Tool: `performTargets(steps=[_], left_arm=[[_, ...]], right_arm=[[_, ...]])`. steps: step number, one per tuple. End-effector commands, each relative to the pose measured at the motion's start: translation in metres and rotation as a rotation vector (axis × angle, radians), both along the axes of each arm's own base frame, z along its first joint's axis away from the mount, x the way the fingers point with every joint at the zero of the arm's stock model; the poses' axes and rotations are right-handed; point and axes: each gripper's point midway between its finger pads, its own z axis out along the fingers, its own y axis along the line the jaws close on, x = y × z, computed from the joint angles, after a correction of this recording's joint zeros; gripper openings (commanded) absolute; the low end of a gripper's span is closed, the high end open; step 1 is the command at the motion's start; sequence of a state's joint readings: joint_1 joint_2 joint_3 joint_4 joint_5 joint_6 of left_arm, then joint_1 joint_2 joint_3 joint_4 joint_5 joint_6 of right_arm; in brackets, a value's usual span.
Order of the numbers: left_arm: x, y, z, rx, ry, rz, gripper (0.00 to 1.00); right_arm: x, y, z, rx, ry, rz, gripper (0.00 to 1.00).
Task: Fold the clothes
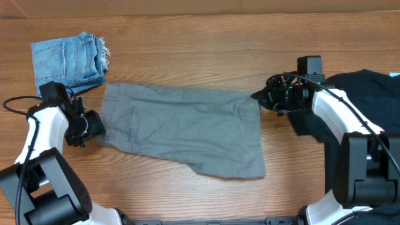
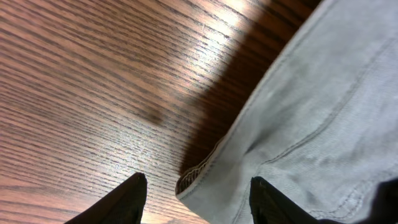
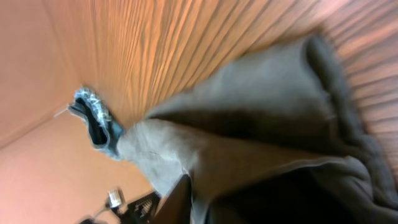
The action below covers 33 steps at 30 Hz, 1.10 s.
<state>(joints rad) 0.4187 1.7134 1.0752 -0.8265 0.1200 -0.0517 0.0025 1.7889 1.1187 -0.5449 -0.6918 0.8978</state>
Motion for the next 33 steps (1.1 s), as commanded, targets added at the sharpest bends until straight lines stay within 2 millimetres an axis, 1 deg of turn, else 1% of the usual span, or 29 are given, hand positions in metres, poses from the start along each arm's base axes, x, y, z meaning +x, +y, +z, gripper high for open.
performTargets(steps=[1,2,3,4,7,9,10,11,13,14,15,17,18,19,21,23,26,28,30,31,33], left_arm=[[0.006,-0.002,0.004,-0.003,-0.018,-0.016,0.56],[0.006,-0.002,0.004,-0.003,-0.018,-0.016,0.56],[0.006,-0.002,0.004,-0.003,-0.018,-0.016,0.56],[0.006,-0.002,0.004,-0.004,-0.018,-0.016,0.59],[0.005,-0.003,0.004,-0.007,-0.012,-0.016,0.60],[0.005,-0.006,0.004,-0.026,-0.016,-0.020,0.59],[0.009,-0.015,0.006,-0.070,-0.041,-0.054,0.56],[0.011,-0.021,0.009,-0.105,-0.060,-0.085,0.50],[0.017,-0.034,0.018,-0.172,-0.100,-0.144,0.35],[0.021,-0.039,0.026,-0.199,-0.127,-0.180,0.30],[0.026,-0.044,0.036,-0.224,-0.162,-0.219,0.26],[0.034,-0.050,0.054,-0.247,-0.215,-0.262,0.25],[0.038,-0.054,0.065,-0.254,-0.246,-0.291,0.25],[0.041,-0.057,0.072,-0.257,-0.270,-0.316,0.25],[0.044,-0.064,0.080,-0.249,-0.290,-0.345,0.28],[0.043,-0.072,0.078,-0.235,-0.275,-0.379,0.29],[0.039,-0.090,0.061,-0.219,-0.227,-0.435,0.28],[0.034,-0.097,0.045,-0.192,-0.182,-0.461,0.27],[0.027,-0.100,0.026,-0.146,-0.119,-0.457,0.26],[0.024,-0.101,0.019,-0.128,-0.096,-0.451,0.25],[0.014,-0.096,0.003,-0.076,-0.034,-0.426,0.25]], right_arm=[[0.013,-0.025,-0.011,-0.133,-0.003,-0.103,0.19],[0.014,-0.030,-0.014,-0.165,-0.006,-0.118,0.25],[0.016,-0.036,-0.016,-0.198,-0.013,-0.131,0.40],[0.019,-0.041,-0.016,-0.224,-0.042,-0.119,0.48],[0.024,-0.054,-0.011,-0.262,-0.114,-0.053,0.48],[0.023,-0.058,-0.002,-0.263,-0.149,-0.002,0.48],[0.020,-0.056,0.010,-0.274,-0.203,0.074,0.48],[0.017,-0.055,0.016,-0.287,-0.227,0.113,0.48],[0.007,-0.048,0.030,-0.326,-0.281,0.208,0.45],[0.002,-0.043,0.036,-0.342,-0.298,0.244,0.44],[-0.005,-0.037,0.042,-0.358,-0.310,0.278,0.41],[-0.017,-0.027,0.048,-0.386,-0.303,0.313,0.29],[-0.023,-0.019,0.048,-0.396,-0.295,0.337,0.25],[-0.028,-0.012,0.047,-0.401,-0.286,0.360,0.24],[-0.038,0.001,0.039,-0.418,-0.251,0.404,0.21],[-0.045,0.009,0.026,-0.448,-0.199,0.422,0.19],[-0.046,0.014,0.002,-0.506,-0.113,0.398,0.16],[-0.044,0.018,-0.017,-0.525,-0.060,0.382,0.15],[-0.039,0.019,-0.040,-0.536,-0.012,0.355,0.13],[-0.037,0.019,-0.046,-0.536,-0.006,0.353,0.11],[-0.025,0.014,-0.064,-0.548,0.000,0.317,0.09]])
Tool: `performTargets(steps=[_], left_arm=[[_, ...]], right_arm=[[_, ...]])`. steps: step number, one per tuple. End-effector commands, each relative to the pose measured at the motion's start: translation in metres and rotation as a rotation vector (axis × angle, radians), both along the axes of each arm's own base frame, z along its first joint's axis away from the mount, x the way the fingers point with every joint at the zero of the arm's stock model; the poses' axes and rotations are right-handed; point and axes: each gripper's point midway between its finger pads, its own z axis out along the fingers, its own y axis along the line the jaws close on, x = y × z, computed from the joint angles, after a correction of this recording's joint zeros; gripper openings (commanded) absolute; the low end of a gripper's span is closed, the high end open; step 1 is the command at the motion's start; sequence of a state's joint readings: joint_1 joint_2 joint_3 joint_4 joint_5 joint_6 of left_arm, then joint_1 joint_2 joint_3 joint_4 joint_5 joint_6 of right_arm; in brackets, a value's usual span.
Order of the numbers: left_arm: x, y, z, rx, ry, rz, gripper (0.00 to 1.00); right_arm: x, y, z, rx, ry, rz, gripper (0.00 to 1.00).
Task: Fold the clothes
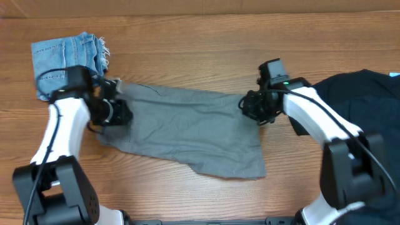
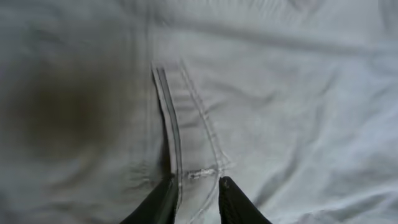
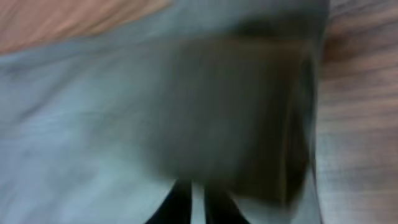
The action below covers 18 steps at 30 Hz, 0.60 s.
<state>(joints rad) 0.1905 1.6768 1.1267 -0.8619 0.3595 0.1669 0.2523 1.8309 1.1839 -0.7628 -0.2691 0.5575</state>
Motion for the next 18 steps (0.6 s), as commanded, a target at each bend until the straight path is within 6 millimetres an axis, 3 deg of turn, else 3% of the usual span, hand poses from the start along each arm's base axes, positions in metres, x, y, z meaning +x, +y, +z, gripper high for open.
performTargets(steps=[1,6,10,15,18], left_arm=[[-0.023,0.016,-0.036,0.142,0.126,0.062,0.24],[-0.039,0.046,-0.048,0.301,0.208,0.209,0.26],[-0.037,0.049,-0.048,0.312,0.202,0.234,0.31],[-0.036,0.041,-0.048,0.275,0.203,0.228,0.32],[-0.031,0.022,-0.044,0.164,0.182,0.172,0.26]], right_arm=[[0.020,-0.017,-0.025,-0.068,-0.003,-0.108,0.09],[0.044,-0.060,-0.033,-0.143,-0.042,-0.298,0.09],[0.056,-0.078,-0.023,-0.106,-0.047,-0.350,0.13],[0.046,-0.079,0.012,-0.092,-0.015,-0.197,0.18],[0.029,-0.060,0.042,-0.057,-0.012,-0.030,0.21]])
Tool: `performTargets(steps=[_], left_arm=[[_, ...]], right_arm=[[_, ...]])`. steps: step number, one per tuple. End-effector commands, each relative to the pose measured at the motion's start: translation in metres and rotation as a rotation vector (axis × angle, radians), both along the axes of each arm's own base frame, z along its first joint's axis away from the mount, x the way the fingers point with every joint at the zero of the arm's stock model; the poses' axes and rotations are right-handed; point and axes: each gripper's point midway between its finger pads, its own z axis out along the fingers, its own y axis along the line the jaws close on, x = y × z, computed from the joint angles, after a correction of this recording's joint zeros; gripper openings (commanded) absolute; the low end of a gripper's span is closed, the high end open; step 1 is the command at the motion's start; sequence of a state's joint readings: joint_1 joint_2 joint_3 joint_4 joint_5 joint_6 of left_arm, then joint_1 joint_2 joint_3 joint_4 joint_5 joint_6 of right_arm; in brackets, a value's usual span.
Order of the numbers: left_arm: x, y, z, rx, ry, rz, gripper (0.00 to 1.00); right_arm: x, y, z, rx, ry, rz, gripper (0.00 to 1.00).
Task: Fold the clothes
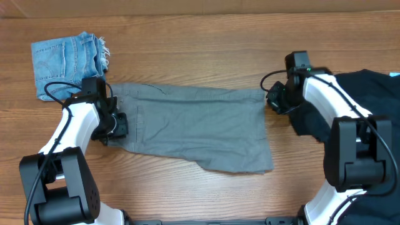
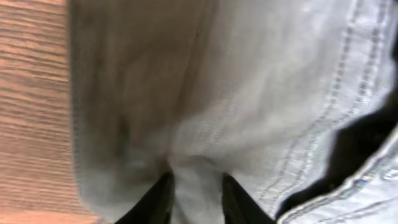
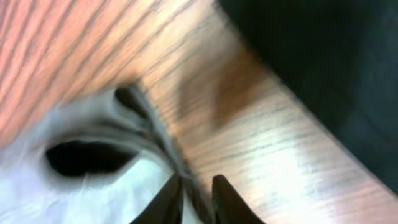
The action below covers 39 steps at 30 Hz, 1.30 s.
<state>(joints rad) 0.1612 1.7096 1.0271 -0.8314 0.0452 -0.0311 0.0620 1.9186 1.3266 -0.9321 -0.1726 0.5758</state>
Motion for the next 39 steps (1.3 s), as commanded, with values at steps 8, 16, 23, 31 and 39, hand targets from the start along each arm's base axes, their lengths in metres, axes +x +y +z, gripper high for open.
performTargets(steps=[8,16,23,31,39], left_arm=[[0.034,-0.061,0.032,-0.361,-0.166,-0.165,0.30],[0.028,-0.041,0.015,-0.238,-0.123,-0.152,0.31],[0.016,-0.026,-0.010,-0.154,-0.061,-0.109,0.30],[0.019,-0.023,-0.012,-0.145,-0.056,-0.082,0.34],[0.037,-0.008,0.020,-0.144,-0.080,-0.046,0.73]], right_arm=[[-0.069,0.105,0.065,0.118,0.019,0.536,0.24],[-0.118,0.129,0.014,-0.052,0.093,0.639,0.36],[-0.154,0.085,-0.031,-0.076,0.249,0.469,0.36],[-0.169,0.036,-0.041,-0.084,0.379,0.220,0.36],[-0.125,0.046,0.005,0.033,0.216,0.336,0.32]])
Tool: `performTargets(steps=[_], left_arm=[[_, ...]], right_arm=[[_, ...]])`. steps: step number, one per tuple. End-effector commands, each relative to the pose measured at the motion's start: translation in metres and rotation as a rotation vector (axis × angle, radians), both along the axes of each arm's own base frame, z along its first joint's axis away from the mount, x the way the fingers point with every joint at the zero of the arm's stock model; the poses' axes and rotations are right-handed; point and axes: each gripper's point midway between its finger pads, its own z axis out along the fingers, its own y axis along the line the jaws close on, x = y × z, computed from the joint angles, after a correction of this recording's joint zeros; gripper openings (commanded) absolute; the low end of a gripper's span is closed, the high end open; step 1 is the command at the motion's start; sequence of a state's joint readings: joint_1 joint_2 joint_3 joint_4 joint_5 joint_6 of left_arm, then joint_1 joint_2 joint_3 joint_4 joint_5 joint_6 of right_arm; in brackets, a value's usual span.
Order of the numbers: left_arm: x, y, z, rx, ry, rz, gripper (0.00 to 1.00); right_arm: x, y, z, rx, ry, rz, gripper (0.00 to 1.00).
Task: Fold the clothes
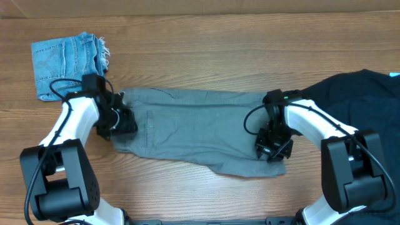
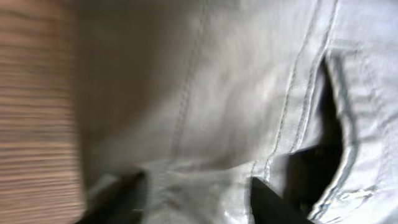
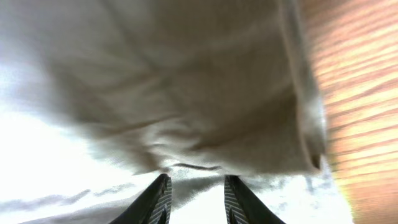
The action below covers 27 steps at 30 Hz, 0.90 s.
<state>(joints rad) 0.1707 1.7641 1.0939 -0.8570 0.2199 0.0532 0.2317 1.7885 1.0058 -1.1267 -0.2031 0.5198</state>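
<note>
Grey shorts lie spread flat across the middle of the table. My left gripper is down on their left end; in the left wrist view my gripper is open, with seamed grey cloth between the wide-set fingers. My right gripper rests on the lower right part of the shorts. In the right wrist view that gripper has its fingers apart over a fold of grey cloth.
Folded denim shorts sit at the far left. A dark garment lies heaped at the right edge, behind my right arm. Bare wood runs along the far side.
My left gripper was shut on the shorts' left end and is now open there. My right gripper has gone from the upper right corner to the lower right part, fingers wider. The shorts lie slightly further right.
At first the left gripper stood open beside the shorts' left edge, the right at their upper right corner. Then both were shut on cloth further in. Later each held an end and the shorts lay flatter. Now both are open on the cloth.
</note>
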Motion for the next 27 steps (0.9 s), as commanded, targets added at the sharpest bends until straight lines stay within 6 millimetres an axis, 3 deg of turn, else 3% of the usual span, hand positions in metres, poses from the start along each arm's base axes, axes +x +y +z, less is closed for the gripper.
performTargets(steps=[1,2,3,7,11,14,17,21,27], left_arm=[[0.023,0.020,0.018,0.020,-0.060,0.051,0.85],[0.024,0.023,0.019,0.020,-0.066,0.065,0.97],[0.025,0.025,0.019,0.018,-0.069,0.078,1.00],[0.028,0.030,0.019,-0.034,-0.083,0.123,1.00],[0.030,0.028,0.010,-0.094,-0.071,0.133,1.00],[0.026,0.021,-0.008,-0.140,-0.024,0.107,1.00],[0.023,0.007,-0.024,-0.216,0.012,0.076,1.00],[0.023,-0.001,-0.035,-0.257,0.025,0.056,0.99],[0.016,-0.023,-0.048,-0.221,0.076,-0.049,0.84]], right_arm=[[0.039,0.021,0.039,0.135,-0.186,0.139,0.33],[0.045,0.033,0.054,0.193,-0.236,0.176,0.35],[0.049,0.040,0.062,0.222,-0.265,0.190,0.38],[0.055,0.066,0.079,0.305,-0.332,0.228,0.52],[0.055,0.080,0.070,0.306,-0.334,0.235,0.55],[0.053,0.088,0.055,0.299,-0.310,0.208,0.54],[0.048,0.090,0.036,0.274,-0.249,0.144,0.43],[0.045,0.095,0.021,0.288,-0.192,0.113,0.43],[0.043,0.100,0.012,0.305,-0.163,0.111,0.39]])
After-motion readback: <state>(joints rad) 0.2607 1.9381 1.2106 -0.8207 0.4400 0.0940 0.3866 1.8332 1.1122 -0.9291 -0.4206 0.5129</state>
